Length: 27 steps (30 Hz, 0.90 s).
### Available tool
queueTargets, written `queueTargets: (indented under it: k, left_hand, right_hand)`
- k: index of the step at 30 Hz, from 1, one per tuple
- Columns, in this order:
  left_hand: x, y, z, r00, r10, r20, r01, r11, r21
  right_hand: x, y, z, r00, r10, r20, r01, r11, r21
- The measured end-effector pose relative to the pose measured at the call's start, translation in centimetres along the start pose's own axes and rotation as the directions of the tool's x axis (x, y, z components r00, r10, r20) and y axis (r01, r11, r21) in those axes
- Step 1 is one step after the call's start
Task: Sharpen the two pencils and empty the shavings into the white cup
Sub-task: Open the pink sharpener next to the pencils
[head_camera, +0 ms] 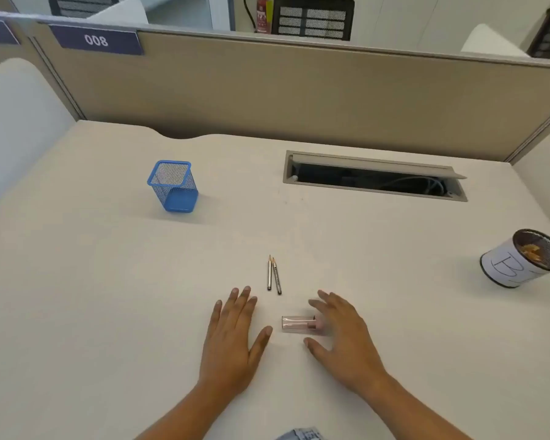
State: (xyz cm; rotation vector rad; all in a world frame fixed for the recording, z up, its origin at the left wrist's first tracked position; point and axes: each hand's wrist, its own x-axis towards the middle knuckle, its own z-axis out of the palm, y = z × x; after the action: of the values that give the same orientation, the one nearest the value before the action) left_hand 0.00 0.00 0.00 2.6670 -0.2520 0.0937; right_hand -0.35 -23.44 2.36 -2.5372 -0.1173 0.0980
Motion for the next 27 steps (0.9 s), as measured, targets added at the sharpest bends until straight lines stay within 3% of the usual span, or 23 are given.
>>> queueTargets:
  k: [3,5,10,13,17,21,27]
  left_hand:
    - [-0.4,1.0,-0.3,0.990,0.108,-0.089,-0.110,0.994,-0.022]
    - [-0.6,2.2,-0.2,0.984,0.141,-0.105,-0.148,0.987,-0.061]
    - [-0.3,5.0,-0.5,0.961,0.272,-0.049,-0.273,0.962,-0.017]
    - [0.2,6.4,-1.3,0.971,0.230,-0.062,-0.233,0.971,-0.056]
    - [0.4,7.5,-3.2,0.997,0.048,-0.066,-0.057,0.988,-0.141]
    - [0.5,7.7,-4.7,0.996,-0.027,-0.082,0.016,0.992,-0.128]
    - [0.5,7.9,-5.8,0.997,-0.007,-0.079,0.002,0.998,-0.069]
  right_hand:
    - [0.5,-0.3,-0.2,0.994,-0.093,0.055,0.097,0.992,-0.086]
    - [0.6,-0.6,-0.4,0.997,-0.060,0.043,0.062,0.997,-0.052]
    - [0.0,-3.1,-2.4,0.993,0.084,0.079,-0.104,0.950,0.294]
    - [-0.3,-5.1,-3.9,0.989,0.069,0.129,-0.115,0.908,0.403]
    - [-1.0,-7.0,-5.7,0.992,-0.051,0.119,0.004,0.932,0.363]
    - [-1.5,-8.4,-6.7,0.993,-0.111,0.045,0.092,0.947,0.308]
    - [-1.8,-9.2,-6.6,0.999,-0.051,0.002,0.048,0.951,0.306]
